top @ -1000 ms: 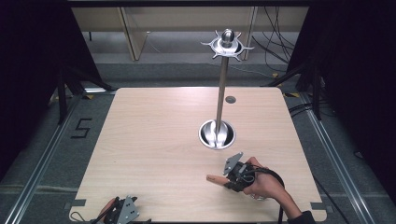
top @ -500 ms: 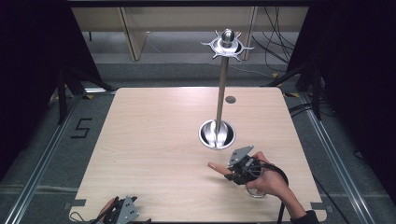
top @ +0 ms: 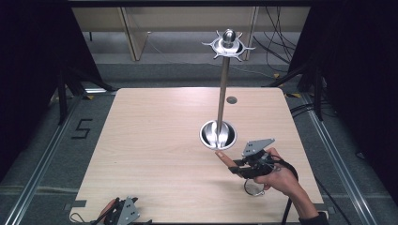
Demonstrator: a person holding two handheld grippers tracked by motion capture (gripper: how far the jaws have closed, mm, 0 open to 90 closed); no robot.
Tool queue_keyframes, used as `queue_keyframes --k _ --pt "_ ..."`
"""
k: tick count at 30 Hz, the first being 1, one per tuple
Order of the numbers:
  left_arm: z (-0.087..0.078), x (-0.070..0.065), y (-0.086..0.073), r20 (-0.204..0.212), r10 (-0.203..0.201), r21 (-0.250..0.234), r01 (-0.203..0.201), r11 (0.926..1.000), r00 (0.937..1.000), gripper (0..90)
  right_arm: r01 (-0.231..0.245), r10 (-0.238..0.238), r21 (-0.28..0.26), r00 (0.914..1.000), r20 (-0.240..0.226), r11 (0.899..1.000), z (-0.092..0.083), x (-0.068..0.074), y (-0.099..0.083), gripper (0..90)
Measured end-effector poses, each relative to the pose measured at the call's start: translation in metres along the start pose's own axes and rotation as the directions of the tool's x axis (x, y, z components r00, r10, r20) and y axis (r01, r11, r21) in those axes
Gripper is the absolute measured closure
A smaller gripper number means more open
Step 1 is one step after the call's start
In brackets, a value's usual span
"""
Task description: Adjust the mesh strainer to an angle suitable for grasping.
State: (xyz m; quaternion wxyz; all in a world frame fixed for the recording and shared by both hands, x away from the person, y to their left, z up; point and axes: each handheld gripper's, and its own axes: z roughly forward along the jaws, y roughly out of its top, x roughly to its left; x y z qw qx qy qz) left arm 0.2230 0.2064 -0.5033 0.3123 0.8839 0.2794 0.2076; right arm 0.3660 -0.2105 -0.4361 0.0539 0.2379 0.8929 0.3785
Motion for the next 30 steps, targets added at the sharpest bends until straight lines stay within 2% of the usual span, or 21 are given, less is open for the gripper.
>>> queue_keyframes --k 5,7,11,13,14,15,19,20,22,23,26,27,30 --pt "0.000 0.000 0.000 0.002 -0.003 0.003 0.003 1.0000 1.0000 16.7 -0.018 0.017 -0.027 0.9996 -0.024 0.999 -0.003 -0.001 0.002 71.4" --pt "0.000 0.000 0.000 0.004 -0.005 -0.002 0.005 1.0000 1.0000 16.7 -0.043 0.042 -0.054 0.9987 -0.028 0.998 -0.005 -0.002 0.004 71.4" --pt "0.001 0.000 0.000 -0.002 -0.005 0.002 0.005 1.0000 1.0000 16.7 -0.027 0.024 -0.089 0.9991 -0.034 0.996 -0.008 -0.005 0.008 71.4" --pt "0.000 -0.001 0.000 0.003 -0.009 -0.001 0.009 1.0000 1.0000 16.7 -0.047 0.044 -0.096 0.9983 -0.039 0.994 -0.010 -0.004 0.010 71.4" --pt "0.000 0.000 0.000 0.002 -0.006 0.002 0.006 1.0000 1.0000 16.7 -0.031 0.026 -0.117 0.9987 -0.043 0.993 -0.010 -0.005 0.011 71.4" --pt "0.000 0.000 0.000 0.002 -0.006 0.002 0.006 1.0000 1.0000 16.7 -0.031 0.026 -0.117 0.9987 -0.043 0.993 -0.010 -0.005 0.011 71.4" --pt "0.001 0.000 0.000 0.001 -0.003 0.002 0.003 1.0000 1.0000 16.7 -0.053 0.048 -0.153 0.9982 -0.035 0.987 -0.018 -0.008 0.018 71.4" --pt "0.001 0.000 -0.001 0.003 -0.008 -0.009 0.008 0.9999 1.0000 16.7 -0.054 0.051 -0.185 0.9985 -0.023 0.981 -0.023 -0.011 0.022 71.4" --pt "0.001 0.000 -0.001 0.002 -0.009 -0.008 0.010 0.9999 1.0000 16.7 -0.059 0.056 -0.191 0.9982 -0.025 0.980 -0.025 -0.011 0.025 71.4" --pt "0.001 0.000 -0.001 0.002 -0.009 -0.008 0.009 0.9999 1.0000 16.7 -0.067 0.065 -0.217 0.9977 -0.016 0.974 -0.030 -0.012 0.029 71.4" --pt "0.001 0.000 -0.001 0.002 -0.009 -0.008 0.010 0.9999 1.0000 16.7 -0.050 0.050 -0.231 0.9987 -0.006 0.972 -0.035 -0.015 0.034 71.4" --pt "0.001 0.001 -0.001 0.001 -0.010 -0.008 0.010 0.9999 0.9999 16.7 -0.047 0.050 -0.267 0.9987 0.004 0.963 -0.038 -0.015 0.039 71.4" --pt "0.001 0.000 -0.001 0.004 -0.010 -0.009 0.010 0.9999 0.9999 16.7 -0.064 0.066 -0.275 0.9978 -0.004 0.959 -0.042 -0.015 0.043 71.4"
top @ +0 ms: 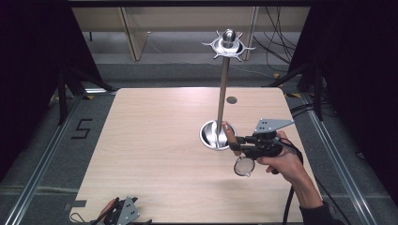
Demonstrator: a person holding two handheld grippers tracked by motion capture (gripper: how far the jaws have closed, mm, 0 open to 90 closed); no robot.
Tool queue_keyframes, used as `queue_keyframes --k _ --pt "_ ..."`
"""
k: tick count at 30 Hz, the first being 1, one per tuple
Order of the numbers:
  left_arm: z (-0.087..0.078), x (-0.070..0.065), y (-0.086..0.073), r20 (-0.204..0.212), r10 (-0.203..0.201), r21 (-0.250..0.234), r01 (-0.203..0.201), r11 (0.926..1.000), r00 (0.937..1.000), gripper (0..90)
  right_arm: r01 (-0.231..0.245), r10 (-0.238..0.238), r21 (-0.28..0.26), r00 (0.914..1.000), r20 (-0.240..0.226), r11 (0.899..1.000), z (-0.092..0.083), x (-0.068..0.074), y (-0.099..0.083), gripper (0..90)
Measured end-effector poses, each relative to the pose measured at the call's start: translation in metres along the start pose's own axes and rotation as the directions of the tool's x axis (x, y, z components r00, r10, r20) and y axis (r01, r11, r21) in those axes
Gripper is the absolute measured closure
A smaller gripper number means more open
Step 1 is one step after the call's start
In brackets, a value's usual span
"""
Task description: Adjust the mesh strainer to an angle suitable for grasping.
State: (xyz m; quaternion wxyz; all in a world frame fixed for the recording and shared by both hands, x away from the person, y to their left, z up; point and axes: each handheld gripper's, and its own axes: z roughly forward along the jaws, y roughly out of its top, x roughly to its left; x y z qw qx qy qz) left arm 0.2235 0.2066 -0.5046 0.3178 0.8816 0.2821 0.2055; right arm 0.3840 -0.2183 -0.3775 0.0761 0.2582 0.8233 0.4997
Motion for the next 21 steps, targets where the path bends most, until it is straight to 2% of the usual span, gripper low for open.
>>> queue_keyframes --k 2,3,4,5,7,9,12,14,17,19,21 --pt "0.000 0.000 0.000 -0.001 -0.001 0.001 0.001 1.0000 1.0000 16.7 0.006 -0.006 -0.019 1.0000 -0.001 1.000 -0.001 -0.002 0.005 71.4" --pt "0.000 0.000 0.000 -0.001 -0.001 0.001 0.001 1.0000 1.0000 16.7 0.035 -0.035 -0.027 0.9993 0.014 0.999 -0.002 -0.004 0.007 71.4" --pt "0.000 0.000 0.000 0.000 0.000 0.000 0.000 1.0000 1.0000 16.7 0.022 -0.021 -0.053 0.9996 0.020 0.998 -0.001 -0.002 0.008 71.4" --pt "0.000 0.000 0.000 0.002 0.000 0.002 0.000 1.0000 1.0000 16.7 0.014 -0.014 -0.039 0.9999 0.004 0.999 -0.003 -0.003 0.011 71.4" --pt "-0.001 0.001 0.001 -0.002 0.002 0.016 -0.002 0.9999 1.0000 16.7 0.023 -0.022 -0.062 0.9996 0.016 0.998 -0.005 -0.004 0.018 71.4" --pt "0.000 0.000 0.000 0.001 0.001 0.003 -0.001 1.0000 1.0000 16.7 0.028 -0.025 -0.085 0.9994 0.025 0.996 -0.006 -0.004 0.022 71.4" --pt "-0.001 0.001 0.000 -0.001 0.003 0.011 -0.002 0.9999 1.0000 16.7 0.013 -0.012 -0.096 0.9999 0.010 0.995 -0.008 -0.004 0.028 71.4" --pt "0.000 0.000 0.000 -0.001 -0.002 0.002 0.002 1.0000 1.0000 16.7 0.021 -0.019 -0.096 0.9997 0.015 0.995 -0.009 -0.005 0.030 71.4" --pt "0.000 0.000 0.000 -0.002 -0.003 0.004 0.003 1.0000 1.0000 16.7 0.031 -0.027 -0.131 0.9991 0.032 0.991 -0.013 -0.006 0.038 71.4" --pt "0.000 0.000 0.000 -0.005 -0.006 -0.002 0.006 1.0000 1.0000 16.7 0.021 -0.018 -0.133 0.9996 0.024 0.991 -0.015 -0.006 0.041 71.4" --pt "0.000 0.000 0.000 -0.005 -0.007 -0.001 0.007 1.0000 1.0000 16.7 0.050 -0.043 -0.162 0.9978 0.051 0.986 -0.021 -0.009 0.050 71.4"
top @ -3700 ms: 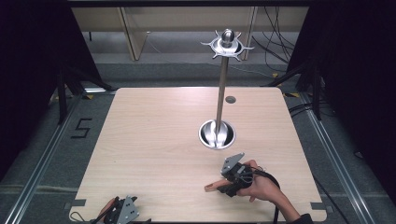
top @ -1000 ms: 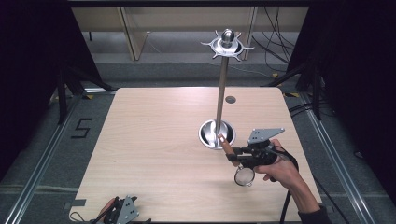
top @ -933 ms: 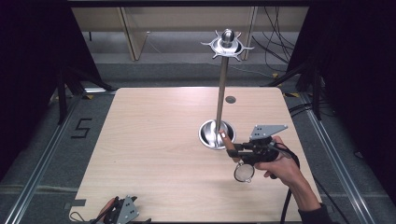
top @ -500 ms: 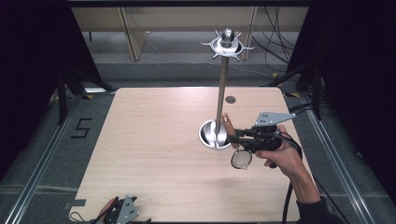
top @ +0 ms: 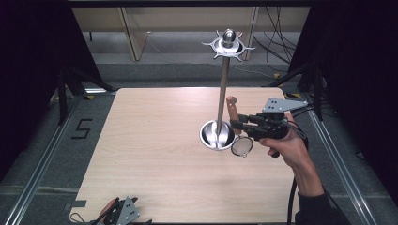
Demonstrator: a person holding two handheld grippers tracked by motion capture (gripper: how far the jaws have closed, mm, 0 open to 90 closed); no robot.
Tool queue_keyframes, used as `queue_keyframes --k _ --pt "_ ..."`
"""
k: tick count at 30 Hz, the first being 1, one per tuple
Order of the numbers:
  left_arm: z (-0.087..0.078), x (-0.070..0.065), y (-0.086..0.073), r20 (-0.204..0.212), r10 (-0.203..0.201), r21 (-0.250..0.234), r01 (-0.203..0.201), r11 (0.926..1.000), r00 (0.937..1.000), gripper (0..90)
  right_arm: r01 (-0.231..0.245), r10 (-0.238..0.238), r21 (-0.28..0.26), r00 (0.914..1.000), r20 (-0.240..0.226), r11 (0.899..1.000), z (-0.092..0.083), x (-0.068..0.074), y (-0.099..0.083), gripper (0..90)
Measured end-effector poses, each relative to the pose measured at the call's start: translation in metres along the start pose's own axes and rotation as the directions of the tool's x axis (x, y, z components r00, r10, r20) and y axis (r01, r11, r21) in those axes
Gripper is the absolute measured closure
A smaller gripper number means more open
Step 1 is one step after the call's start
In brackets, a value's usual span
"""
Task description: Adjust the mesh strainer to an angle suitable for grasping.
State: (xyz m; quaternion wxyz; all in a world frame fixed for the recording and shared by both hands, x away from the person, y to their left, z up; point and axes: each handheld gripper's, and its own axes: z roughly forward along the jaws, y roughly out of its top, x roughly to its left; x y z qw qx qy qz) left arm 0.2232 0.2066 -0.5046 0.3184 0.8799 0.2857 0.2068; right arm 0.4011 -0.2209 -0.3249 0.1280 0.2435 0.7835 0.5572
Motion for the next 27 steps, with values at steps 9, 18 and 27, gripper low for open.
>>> queue_keyframes --k 9,18,27 --pt "0.000 0.000 0.000 0.006 0.007 0.002 -0.007 1.0000 1.0000 16.7 -0.027 0.028 -0.056 0.9995 0.016 0.998 -0.013 -0.007 0.026 71.4" --pt "0.000 0.000 0.000 0.006 0.006 0.003 -0.006 1.0000 1.0000 16.7 -0.012 0.016 -0.099 0.9991 0.039 0.995 -0.016 -0.014 0.045 71.4" --pt "0.001 0.000 0.000 0.006 0.006 0.004 -0.006 1.0000 1.0000 16.7 -0.020 0.028 -0.136 0.9981 0.055 0.990 -0.021 -0.017 0.066 71.4"
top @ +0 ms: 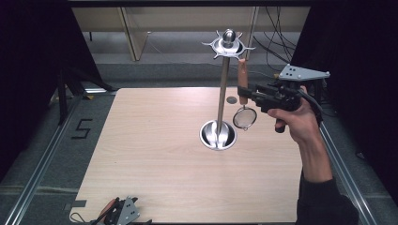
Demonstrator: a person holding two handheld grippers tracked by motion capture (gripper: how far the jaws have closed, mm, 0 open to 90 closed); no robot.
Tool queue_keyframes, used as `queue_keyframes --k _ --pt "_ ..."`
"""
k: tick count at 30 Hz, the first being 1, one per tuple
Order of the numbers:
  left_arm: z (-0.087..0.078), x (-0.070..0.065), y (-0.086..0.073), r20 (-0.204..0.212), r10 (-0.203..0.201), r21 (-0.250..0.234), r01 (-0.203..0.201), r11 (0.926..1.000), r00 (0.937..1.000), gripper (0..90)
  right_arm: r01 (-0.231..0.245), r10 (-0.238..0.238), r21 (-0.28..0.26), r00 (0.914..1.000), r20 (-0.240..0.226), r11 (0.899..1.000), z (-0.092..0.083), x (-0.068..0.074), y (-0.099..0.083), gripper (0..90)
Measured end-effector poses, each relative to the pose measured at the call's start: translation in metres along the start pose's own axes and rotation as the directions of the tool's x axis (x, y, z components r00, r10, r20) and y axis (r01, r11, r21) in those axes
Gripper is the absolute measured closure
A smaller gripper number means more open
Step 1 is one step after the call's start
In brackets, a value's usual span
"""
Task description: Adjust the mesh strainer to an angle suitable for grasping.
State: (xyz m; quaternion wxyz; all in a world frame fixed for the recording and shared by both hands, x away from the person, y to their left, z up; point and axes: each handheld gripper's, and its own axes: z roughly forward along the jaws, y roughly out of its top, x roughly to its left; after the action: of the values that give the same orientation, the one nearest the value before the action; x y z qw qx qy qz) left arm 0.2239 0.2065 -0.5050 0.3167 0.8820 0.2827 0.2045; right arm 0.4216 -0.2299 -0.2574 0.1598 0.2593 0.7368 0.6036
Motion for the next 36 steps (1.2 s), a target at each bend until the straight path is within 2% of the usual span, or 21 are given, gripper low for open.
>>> queue_keyframes --k 6,7,10,12,13,16,18,22,23,25,29,30,36 --pt "0.000 0.000 0.000 0.000 0.001 -0.001 -0.001 1.0000 1.0000 16.7 0.009 -0.009 -0.014 0.9998 0.018 1.000 0.003 -0.008 0.005 71.4" --pt "0.000 0.000 0.000 0.001 0.001 -0.001 -0.001 1.0000 1.0000 16.7 -0.023 0.023 0.001 0.9997 0.009 1.000 0.003 -0.007 0.005 71.4" --pt "0.000 0.000 0.000 0.000 0.001 0.000 -0.001 1.0000 1.0000 16.7 -0.013 0.013 -0.001 0.9998 0.012 1.000 0.007 -0.011 0.005 71.4" --pt "0.000 0.000 0.000 0.000 0.004 0.001 -0.004 1.0000 1.0000 16.7 -0.018 0.018 0.007 0.9998 0.007 1.000 0.009 -0.013 0.006 71.4" --pt "0.000 0.000 0.000 0.002 0.002 -0.001 -0.002 1.0000 1.0000 16.7 -0.039 0.039 0.016 0.9992 0.007 0.999 0.010 -0.012 0.006 71.4" --pt "0.000 0.000 0.000 0.001 0.001 -0.001 -0.001 1.0000 1.0000 16.7 -0.028 0.028 0.016 0.9996 0.007 0.999 0.014 -0.015 0.006 71.4" --pt "0.000 0.000 0.000 0.003 0.003 -0.002 -0.003 1.0000 1.0000 16.7 -0.043 0.042 0.039 0.9990 0.015 0.998 0.014 -0.014 0.007 71.4" --pt "0.000 0.000 0.000 0.002 0.004 0.002 -0.004 1.0000 1.0000 16.7 -0.021 0.021 0.035 0.9996 0.022 0.999 0.018 -0.017 0.008 71.4" --pt "-0.001 0.000 0.000 0.004 0.004 0.001 -0.004 1.0000 1.0000 16.7 -0.036 0.035 0.044 0.9992 0.020 0.998 0.019 -0.017 0.008 71.4" --pt "0.000 0.000 0.000 0.003 0.003 0.002 -0.003 1.0000 1.0000 16.7 -0.024 0.023 0.037 0.9994 0.028 0.999 0.021 -0.019 0.008 71.4" --pt "0.000 0.000 0.000 0.005 0.003 0.002 -0.003 1.0000 1.0000 16.6 -0.045 0.044 0.046 0.9987 0.024 0.998 0.023 -0.019 0.007 71.3" --pt "0.000 0.000 0.000 0.005 0.003 0.002 -0.003 1.0000 1.0000 16.6 -0.025 0.024 0.042 0.9995 0.022 0.999 0.023 -0.021 0.007 71.4" --pt "0.000 0.000 0.000 0.004 0.004 0.003 -0.004 1.0000 1.0000 16.7 -0.037 0.036 0.054 0.9992 0.020 0.998 0.026 -0.020 0.005 71.2"
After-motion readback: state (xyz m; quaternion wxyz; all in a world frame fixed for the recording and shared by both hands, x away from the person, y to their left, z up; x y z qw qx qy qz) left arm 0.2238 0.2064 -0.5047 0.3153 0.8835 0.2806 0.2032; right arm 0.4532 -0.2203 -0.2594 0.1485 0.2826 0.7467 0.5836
